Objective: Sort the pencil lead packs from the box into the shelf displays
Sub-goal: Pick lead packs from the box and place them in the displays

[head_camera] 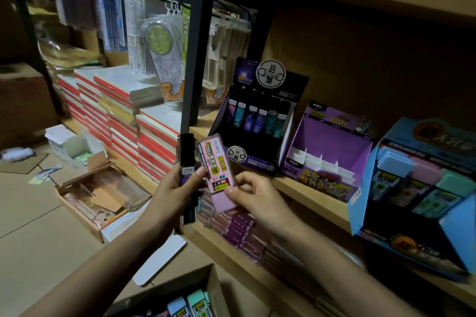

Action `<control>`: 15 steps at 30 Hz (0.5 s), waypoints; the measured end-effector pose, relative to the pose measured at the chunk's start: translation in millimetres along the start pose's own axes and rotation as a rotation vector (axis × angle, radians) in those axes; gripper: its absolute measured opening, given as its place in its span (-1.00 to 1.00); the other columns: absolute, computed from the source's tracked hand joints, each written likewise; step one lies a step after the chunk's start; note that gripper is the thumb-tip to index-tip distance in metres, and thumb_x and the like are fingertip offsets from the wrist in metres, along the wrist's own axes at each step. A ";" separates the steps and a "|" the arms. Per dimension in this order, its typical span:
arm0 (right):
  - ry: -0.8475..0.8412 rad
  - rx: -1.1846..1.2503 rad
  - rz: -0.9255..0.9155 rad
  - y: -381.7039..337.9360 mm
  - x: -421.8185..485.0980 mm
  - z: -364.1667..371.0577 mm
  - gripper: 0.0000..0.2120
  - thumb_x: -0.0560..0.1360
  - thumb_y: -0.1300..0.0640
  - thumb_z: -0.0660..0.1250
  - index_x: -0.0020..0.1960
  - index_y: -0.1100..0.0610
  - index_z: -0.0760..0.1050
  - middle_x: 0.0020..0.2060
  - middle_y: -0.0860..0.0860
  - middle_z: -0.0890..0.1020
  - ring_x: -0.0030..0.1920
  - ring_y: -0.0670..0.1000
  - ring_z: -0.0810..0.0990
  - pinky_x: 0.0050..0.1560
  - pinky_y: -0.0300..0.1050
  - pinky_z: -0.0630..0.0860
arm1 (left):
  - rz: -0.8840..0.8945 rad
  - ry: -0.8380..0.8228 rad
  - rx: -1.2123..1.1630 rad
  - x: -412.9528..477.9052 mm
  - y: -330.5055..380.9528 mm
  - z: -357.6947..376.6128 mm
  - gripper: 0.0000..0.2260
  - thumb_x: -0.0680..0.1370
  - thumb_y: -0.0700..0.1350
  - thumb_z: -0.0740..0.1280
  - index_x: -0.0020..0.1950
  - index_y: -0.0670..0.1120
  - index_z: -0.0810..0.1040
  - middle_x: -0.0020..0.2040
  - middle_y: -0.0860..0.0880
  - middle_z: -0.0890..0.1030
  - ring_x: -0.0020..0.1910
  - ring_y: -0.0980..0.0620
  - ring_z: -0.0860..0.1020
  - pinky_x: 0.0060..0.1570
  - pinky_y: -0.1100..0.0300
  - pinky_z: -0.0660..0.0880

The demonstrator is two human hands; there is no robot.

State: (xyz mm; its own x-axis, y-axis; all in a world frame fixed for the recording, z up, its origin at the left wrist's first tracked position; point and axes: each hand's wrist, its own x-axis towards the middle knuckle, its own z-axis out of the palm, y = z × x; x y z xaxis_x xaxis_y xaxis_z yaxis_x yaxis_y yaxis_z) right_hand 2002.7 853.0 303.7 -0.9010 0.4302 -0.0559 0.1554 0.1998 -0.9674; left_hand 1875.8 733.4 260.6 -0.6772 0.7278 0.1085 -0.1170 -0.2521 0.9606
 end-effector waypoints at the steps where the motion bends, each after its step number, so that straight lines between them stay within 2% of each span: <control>1: -0.016 -0.059 -0.012 -1.4 -3.5 -6.8 -0.94 0.53 0.19 0.31 -0.09 0.05 0.50 -0.27 -0.05 0.67 -0.26 -0.18 0.64 -0.31 -0.34 0.51 | -0.006 0.013 -0.008 2.5 -0.1 -0.4 -0.66 0.47 0.04 0.29 0.16 -0.10 0.49 -0.01 -0.09 0.68 -0.07 -0.02 0.67 -0.25 0.25 0.58; 3: -0.040 -0.185 -0.018 -2.5 -10.4 -19.8 -0.93 0.52 0.19 0.33 -0.11 0.04 0.49 -0.34 -0.12 0.64 -0.32 -0.23 0.59 -0.32 -0.36 0.47 | -0.015 0.030 -0.022 7.7 -0.2 -2.8 -0.65 0.48 0.05 0.30 0.16 -0.14 0.49 -0.02 -0.11 0.68 -0.08 -0.01 0.67 -0.25 0.26 0.57; 7: 0.012 -0.296 -0.046 -2.9 -20.0 -43.8 -0.89 0.48 0.21 0.36 -0.18 0.03 0.49 -0.30 0.02 0.59 -0.27 -0.06 0.53 -0.19 -0.05 0.49 | -0.008 0.002 0.014 11.0 -3.8 -2.8 -0.66 0.45 0.06 0.35 0.10 -0.13 0.52 -0.04 -0.13 0.68 -0.10 -0.04 0.67 -0.24 0.19 0.58; 9: 0.093 -0.192 -0.085 -3.2 -23.2 -52.6 -0.87 0.49 0.24 0.35 -0.18 0.05 0.50 -0.33 -0.03 0.57 -0.30 -0.09 0.54 -0.23 -0.11 0.54 | -0.020 -0.089 0.098 7.7 -6.1 3.3 -0.72 0.46 0.06 0.37 0.06 -0.08 0.54 -0.06 -0.11 0.68 -0.12 -0.06 0.66 -0.21 0.07 0.58; 10: 0.138 -0.112 -0.098 -3.3 -24.5 -55.5 -0.88 0.50 0.26 0.34 -0.16 0.07 0.50 -0.32 -0.02 0.57 -0.31 -0.10 0.55 -0.29 -0.18 0.56 | -0.033 -0.136 0.125 5.2 -7.3 7.8 -0.75 0.48 0.03 0.36 0.07 -0.07 0.53 -0.07 -0.09 0.68 -0.14 -0.04 0.66 -0.22 0.09 0.57; 13: 0.294 0.123 -0.112 -1.9 -26.5 -59.7 -0.91 0.50 0.29 0.32 -0.07 0.12 0.52 -0.21 0.03 0.64 -0.29 -0.09 0.63 -0.39 -0.25 0.56 | -0.054 -0.195 0.129 -3.3 -8.4 24.0 -0.78 0.50 -0.08 0.32 0.12 -0.09 0.48 -0.09 -0.01 0.69 -0.22 0.09 0.66 -0.33 0.31 0.53; 15: 0.424 0.214 -0.113 1.2 -28.2 -61.9 -0.94 0.49 0.25 0.35 -0.06 0.13 0.53 -0.19 0.04 0.67 -0.29 -0.10 0.64 -0.43 -0.28 0.53 | -0.052 -0.219 0.143 -9.2 -6.3 36.2 -0.78 0.49 -0.09 0.31 0.12 -0.10 0.48 -0.10 0.03 0.69 -0.25 0.14 0.65 -0.37 0.38 0.50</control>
State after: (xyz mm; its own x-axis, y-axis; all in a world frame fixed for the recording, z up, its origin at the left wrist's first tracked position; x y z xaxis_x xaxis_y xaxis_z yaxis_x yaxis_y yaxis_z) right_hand 2053.4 895.6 319.4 -0.6558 0.7461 0.1149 -0.0611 0.0993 -0.9932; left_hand 1909.1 751.4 262.8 -0.4981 0.8619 0.0954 -0.0334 -0.1290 0.9911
